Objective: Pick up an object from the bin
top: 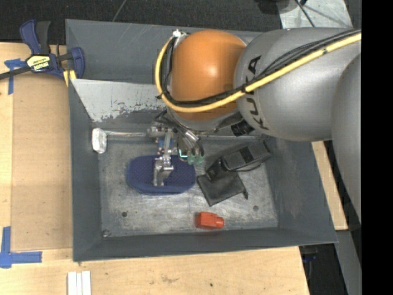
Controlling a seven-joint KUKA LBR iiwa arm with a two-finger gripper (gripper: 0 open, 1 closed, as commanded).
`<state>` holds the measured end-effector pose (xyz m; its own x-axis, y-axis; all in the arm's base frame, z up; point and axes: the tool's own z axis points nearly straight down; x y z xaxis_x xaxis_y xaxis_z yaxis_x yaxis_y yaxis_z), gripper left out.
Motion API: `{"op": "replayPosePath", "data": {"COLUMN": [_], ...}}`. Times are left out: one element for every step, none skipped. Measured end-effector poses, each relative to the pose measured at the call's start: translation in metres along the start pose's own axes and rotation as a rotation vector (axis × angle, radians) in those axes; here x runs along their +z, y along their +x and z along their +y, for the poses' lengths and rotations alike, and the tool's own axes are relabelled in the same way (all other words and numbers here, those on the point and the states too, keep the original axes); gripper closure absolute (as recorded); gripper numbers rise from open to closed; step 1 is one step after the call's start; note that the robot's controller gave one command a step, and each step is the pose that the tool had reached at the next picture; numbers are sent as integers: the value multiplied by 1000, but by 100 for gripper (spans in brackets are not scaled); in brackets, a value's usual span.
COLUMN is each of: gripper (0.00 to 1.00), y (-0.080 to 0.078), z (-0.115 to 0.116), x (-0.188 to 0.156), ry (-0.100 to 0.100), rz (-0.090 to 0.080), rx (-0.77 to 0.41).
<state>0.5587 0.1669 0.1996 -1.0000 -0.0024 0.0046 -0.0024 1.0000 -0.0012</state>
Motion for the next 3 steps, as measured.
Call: {"op": "replayPosePath", "data": {"gripper": [0,100,100], "y": [8,4,6], "z": [-55,-53,-46], "x": [123,119,-14], "ry": [-10,-11,-1], "rz": [-34,-48,-17], "rx": [-242,-241,-398]}}
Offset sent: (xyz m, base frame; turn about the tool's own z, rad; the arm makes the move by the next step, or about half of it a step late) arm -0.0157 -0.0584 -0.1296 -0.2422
